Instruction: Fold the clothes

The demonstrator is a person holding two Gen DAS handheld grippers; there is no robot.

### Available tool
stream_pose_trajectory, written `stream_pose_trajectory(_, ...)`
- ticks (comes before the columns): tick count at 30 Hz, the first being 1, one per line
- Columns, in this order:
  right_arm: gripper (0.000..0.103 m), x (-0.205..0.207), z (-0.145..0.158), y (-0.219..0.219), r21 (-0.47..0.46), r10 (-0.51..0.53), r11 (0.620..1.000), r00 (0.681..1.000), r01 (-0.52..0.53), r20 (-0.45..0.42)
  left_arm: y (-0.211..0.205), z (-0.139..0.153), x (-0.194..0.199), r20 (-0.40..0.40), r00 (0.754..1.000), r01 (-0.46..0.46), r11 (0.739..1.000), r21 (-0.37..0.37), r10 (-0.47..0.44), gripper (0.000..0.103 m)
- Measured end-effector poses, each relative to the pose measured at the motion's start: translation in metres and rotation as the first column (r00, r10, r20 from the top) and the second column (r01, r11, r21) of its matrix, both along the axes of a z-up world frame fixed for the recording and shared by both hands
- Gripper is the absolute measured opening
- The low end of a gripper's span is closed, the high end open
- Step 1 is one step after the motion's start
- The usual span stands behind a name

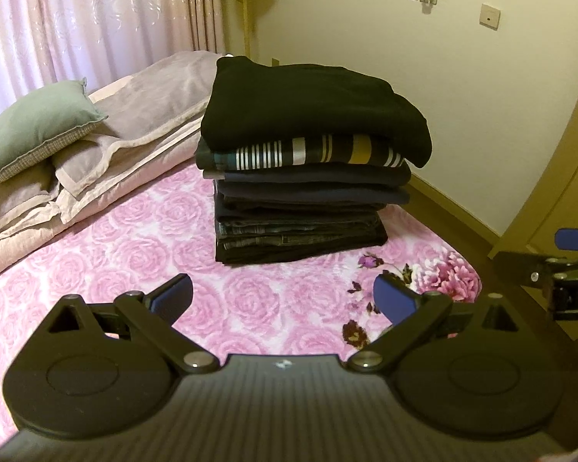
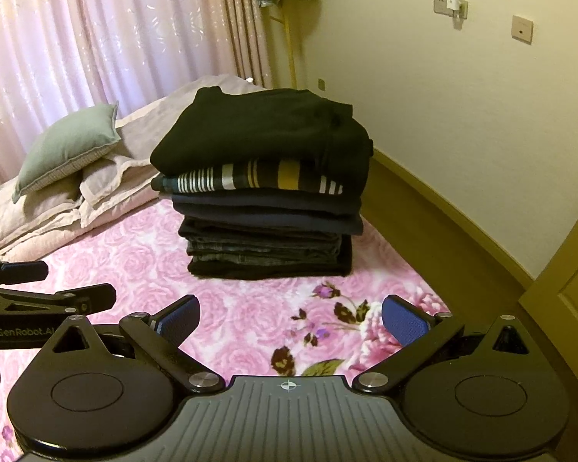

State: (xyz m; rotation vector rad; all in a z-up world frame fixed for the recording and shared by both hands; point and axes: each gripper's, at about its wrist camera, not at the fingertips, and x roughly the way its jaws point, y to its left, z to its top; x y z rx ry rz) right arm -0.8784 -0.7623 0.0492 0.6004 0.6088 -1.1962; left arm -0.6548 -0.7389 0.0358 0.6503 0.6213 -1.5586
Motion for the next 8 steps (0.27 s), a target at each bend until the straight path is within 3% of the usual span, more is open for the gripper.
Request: stream_pose_trajectory(8, 0.103, 0.0012, 0.0006, 0.0020, -0.005, 0.015, 1.000, 1.000, -0.015, 0.002, 0.0056, 0.0014, -0.0003, -0.011, 1.000, -0.003, 1.000, -0.015, 0.003, 0.100)
